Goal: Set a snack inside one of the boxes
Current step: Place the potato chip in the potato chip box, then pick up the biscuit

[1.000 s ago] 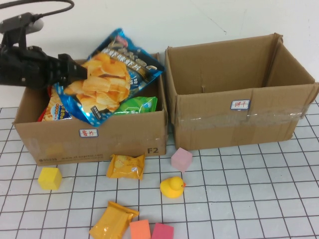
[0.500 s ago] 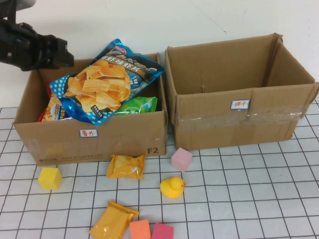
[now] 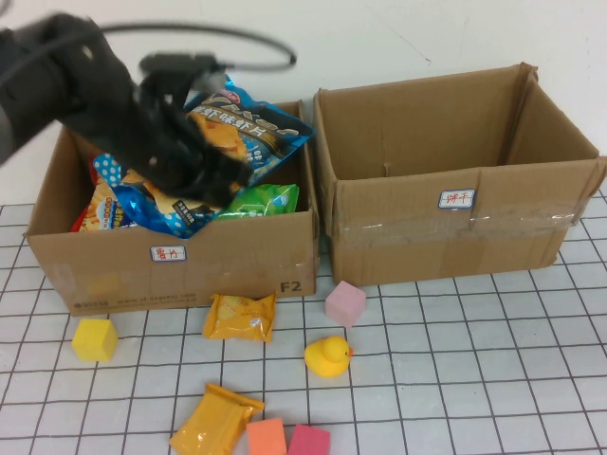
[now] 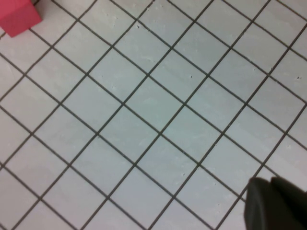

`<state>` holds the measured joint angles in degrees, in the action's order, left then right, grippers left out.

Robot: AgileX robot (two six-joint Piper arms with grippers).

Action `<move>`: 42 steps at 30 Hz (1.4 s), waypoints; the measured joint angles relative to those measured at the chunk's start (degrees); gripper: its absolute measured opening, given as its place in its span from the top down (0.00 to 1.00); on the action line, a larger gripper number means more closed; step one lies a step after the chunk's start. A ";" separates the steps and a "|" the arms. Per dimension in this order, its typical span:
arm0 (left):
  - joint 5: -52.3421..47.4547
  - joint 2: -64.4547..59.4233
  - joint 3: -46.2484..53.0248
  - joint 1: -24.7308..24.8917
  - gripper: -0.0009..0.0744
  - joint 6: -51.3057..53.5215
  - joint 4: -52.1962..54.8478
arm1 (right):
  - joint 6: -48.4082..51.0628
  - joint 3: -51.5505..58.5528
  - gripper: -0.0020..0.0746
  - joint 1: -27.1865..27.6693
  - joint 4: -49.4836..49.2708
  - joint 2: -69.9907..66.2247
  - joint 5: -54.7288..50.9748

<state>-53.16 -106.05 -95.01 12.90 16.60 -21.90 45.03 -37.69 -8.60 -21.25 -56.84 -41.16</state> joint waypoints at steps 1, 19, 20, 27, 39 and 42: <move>0.12 -0.70 0.00 0.00 0.99 -1.66 2.72 | 0.15 0.00 0.97 0.00 0.00 0.00 -0.24; -2.67 16.21 2.08 -0.50 0.99 -14.76 15.25 | 1.52 0.00 0.97 0.00 -0.14 0.00 -1.52; -2.95 18.09 3.72 0.75 0.99 -14.38 14.79 | 1.52 0.10 0.97 0.00 -0.14 0.00 -1.40; -2.36 26.73 22.24 8.95 0.99 -14.20 14.63 | 1.52 0.10 0.97 0.00 -0.43 0.00 -0.46; 4.77 20.88 38.11 15.28 0.49 -14.44 15.46 | 3.97 1.26 0.97 0.00 -4.12 0.00 -0.06; 6.53 16.45 38.18 16.11 0.32 -16.60 18.48 | 6.23 1.73 0.97 0.00 -6.42 0.00 0.07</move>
<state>-46.62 -89.60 -56.83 29.01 0.00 -3.42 51.25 -35.96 -8.60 -27.67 -56.84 -41.09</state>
